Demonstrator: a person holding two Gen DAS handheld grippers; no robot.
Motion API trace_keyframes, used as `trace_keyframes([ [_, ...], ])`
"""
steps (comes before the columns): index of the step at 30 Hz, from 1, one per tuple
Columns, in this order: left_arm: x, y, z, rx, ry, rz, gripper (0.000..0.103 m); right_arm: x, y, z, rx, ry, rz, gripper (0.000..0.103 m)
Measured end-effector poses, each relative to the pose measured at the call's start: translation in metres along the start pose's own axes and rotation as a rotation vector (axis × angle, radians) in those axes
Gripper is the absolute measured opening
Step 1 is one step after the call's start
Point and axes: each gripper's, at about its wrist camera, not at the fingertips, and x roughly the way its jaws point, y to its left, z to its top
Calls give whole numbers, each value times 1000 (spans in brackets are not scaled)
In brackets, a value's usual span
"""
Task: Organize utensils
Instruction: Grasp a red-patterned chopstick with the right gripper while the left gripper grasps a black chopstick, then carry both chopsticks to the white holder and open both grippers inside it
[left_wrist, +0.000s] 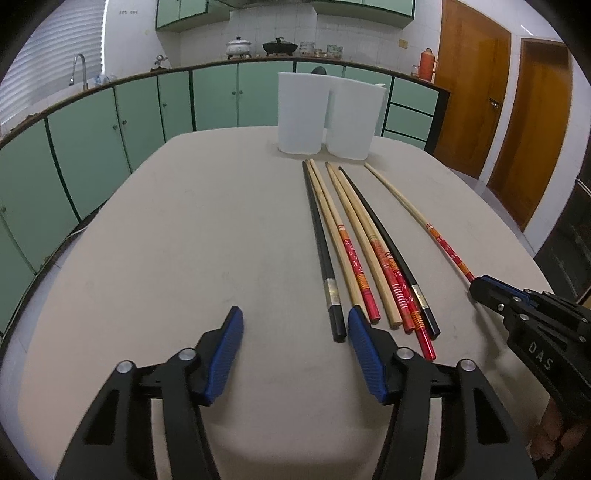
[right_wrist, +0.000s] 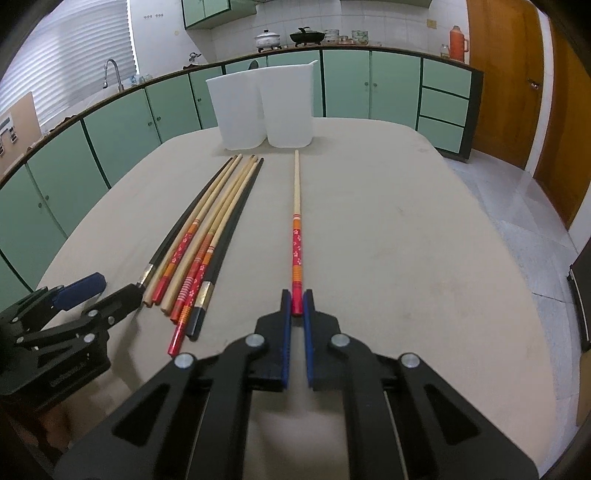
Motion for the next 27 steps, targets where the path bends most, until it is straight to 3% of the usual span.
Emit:
trace_keyframes([
  [8, 1, -8, -1, 20, -12, 13, 32, 4, 0, -1, 9, 6, 6, 5],
  [11, 1, -10, 0, 25, -20, 2, 8, 5, -1, -1, 17, 8, 14, 5],
  [16, -3, -11, 6, 14, -17, -15, 6, 0, -6, 4, 28, -1, 19, 5],
  [27, -60, -11, 47, 40, -173, -5, 6, -36, -3, 32, -34, -81, -2, 5],
])
